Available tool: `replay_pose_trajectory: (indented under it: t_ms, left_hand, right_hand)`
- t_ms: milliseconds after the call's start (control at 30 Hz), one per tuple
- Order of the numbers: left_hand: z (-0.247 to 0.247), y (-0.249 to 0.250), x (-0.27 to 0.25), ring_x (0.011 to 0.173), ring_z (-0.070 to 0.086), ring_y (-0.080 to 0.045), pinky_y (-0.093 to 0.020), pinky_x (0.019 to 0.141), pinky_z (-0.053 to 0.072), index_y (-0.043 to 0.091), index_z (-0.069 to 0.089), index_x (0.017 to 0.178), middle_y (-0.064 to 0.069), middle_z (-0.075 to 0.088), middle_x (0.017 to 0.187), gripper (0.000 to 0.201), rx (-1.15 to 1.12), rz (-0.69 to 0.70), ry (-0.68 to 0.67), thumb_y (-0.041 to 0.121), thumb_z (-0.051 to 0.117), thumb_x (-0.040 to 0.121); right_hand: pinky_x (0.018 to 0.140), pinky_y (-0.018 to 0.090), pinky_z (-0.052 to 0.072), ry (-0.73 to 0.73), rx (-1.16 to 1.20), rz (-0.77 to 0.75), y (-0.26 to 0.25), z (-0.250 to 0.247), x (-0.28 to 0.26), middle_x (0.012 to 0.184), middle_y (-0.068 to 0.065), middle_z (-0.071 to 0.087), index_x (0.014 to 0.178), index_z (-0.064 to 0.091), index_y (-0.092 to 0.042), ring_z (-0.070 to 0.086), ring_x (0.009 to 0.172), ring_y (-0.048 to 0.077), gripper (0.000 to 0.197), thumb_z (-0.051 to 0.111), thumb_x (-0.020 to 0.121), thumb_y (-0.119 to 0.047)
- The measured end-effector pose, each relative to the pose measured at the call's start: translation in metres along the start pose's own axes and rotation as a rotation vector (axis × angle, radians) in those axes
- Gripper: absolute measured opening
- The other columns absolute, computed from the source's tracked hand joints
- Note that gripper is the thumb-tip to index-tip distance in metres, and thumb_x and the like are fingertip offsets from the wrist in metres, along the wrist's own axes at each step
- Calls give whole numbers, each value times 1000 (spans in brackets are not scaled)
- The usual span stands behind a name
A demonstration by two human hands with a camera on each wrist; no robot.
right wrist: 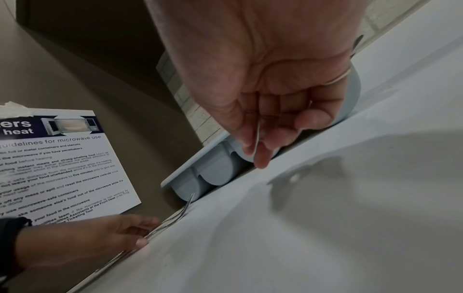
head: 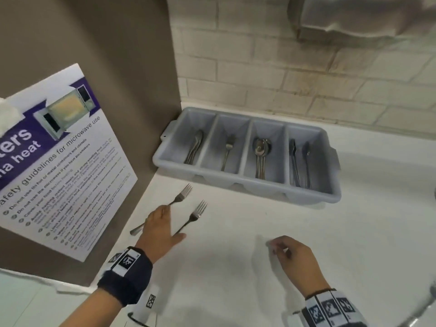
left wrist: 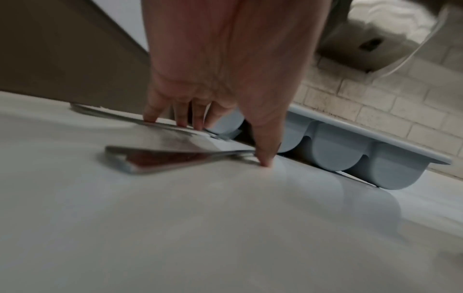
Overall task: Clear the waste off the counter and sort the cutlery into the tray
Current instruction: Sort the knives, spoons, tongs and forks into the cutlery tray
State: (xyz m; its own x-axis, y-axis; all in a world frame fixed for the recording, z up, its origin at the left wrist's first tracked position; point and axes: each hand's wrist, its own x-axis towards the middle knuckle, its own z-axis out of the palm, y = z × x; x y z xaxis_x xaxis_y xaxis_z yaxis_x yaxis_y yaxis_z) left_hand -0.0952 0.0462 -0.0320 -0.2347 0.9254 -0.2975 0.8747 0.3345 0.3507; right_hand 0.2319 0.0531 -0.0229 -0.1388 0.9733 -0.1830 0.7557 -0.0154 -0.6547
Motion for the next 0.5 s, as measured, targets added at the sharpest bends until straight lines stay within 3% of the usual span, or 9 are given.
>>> replay_pose_trajectory:
  t_ms: [100, 167, 233, 367, 500]
  left_hand:
    - [6, 2, 4, 110, 51, -35, -43, 93, 44, 5, 38, 134, -20, 54, 119, 59, 68, 9, 48, 27, 59, 83]
    - [11, 7, 6, 98, 59, -36, -43, 86, 50, 4, 53, 119, -20, 64, 102, 37, 63, 86, 42, 16, 56, 84]
    - [19, 17, 8, 90, 63, -35, -42, 80, 51, 2, 60, 102, -19, 68, 93, 21, 136, 138, 38, 12, 53, 85]
    - [32, 56, 4, 86, 62, -32, -38, 79, 48, 0, 60, 93, -18, 66, 92, 19, 287, 257, -25, 14, 47, 91]
    - [40, 101, -9, 79, 60, -34, -37, 66, 42, 2, 60, 88, -17, 65, 84, 22, 91, 377, -93, 16, 44, 94]
  right_hand:
    - [56, 8, 43, -2, 18, 17, 1, -5, -3, 80, -11, 69, 87, 70, -26, 60, 64, 1, 19, 55, 88, -14]
    - [52, 8, 40, 35, 33, 33, 3, -15, -7, 76, -14, 65, 84, 67, -27, 55, 51, 1, 18, 55, 88, -14]
    - [55, 8, 37, 97, 51, 66, 9, -28, -14, 74, -14, 62, 81, 64, -28, 50, 50, -2, 19, 55, 88, -12]
    - [57, 17, 40, 242, 59, 189, 37, -60, -34, 76, -8, 64, 86, 67, -22, 51, 56, 0, 15, 55, 88, -13]
    - [68, 20, 39, 459, -33, 356, 76, -93, -65, 87, -4, 65, 98, 67, -16, 53, 60, 11, 17, 53, 89, -14]
